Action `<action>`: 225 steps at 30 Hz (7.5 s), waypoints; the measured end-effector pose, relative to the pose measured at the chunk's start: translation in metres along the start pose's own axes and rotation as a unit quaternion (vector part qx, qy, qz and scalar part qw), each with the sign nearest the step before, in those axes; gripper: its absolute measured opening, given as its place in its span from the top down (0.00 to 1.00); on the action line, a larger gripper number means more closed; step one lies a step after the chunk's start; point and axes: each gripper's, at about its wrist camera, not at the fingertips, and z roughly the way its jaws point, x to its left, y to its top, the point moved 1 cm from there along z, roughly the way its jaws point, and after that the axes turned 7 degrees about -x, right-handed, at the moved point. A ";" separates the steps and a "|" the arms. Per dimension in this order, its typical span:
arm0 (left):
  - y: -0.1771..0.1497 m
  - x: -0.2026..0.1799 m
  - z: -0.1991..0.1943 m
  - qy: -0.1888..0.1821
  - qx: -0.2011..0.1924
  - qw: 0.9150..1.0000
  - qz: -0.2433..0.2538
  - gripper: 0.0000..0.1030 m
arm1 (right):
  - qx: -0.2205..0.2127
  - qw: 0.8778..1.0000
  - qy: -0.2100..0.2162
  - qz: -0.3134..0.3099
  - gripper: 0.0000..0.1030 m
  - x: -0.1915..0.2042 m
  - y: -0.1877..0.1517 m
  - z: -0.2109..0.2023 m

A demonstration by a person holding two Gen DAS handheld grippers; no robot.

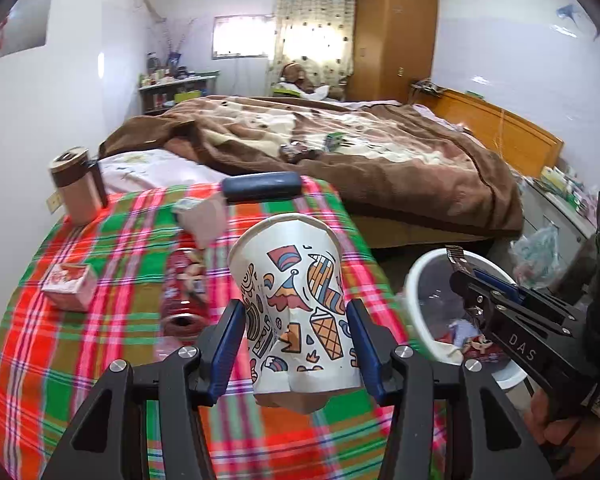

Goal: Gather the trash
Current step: 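Carry the sachet and paper cup over the bin and open both tools, then move both tools back toward the red cartoon can and strawberry milk carton, then grasp the upright red cartoon can with the right tool while the left tool grasps the strawberry milk carton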

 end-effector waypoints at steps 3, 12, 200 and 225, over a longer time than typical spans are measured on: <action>0.000 -0.022 0.003 -0.017 0.003 1.000 0.009 0.49 | -0.003 1.000 -0.011 0.008 0.79 -0.015 0.000 -0.006; -0.005 -0.086 0.021 -0.064 0.017 0.997 0.041 0.49 | -0.005 0.998 -0.049 0.035 0.79 -0.059 -0.002 -0.013; -0.014 0.330 0.105 0.244 0.078 0.944 -0.208 0.20 | 0.110 0.974 0.160 -0.116 0.45 0.184 -0.014 0.135; -0.019 0.307 0.088 0.220 0.064 0.954 -0.192 0.48 | 0.092 0.977 0.157 -0.107 0.45 0.177 -0.012 0.127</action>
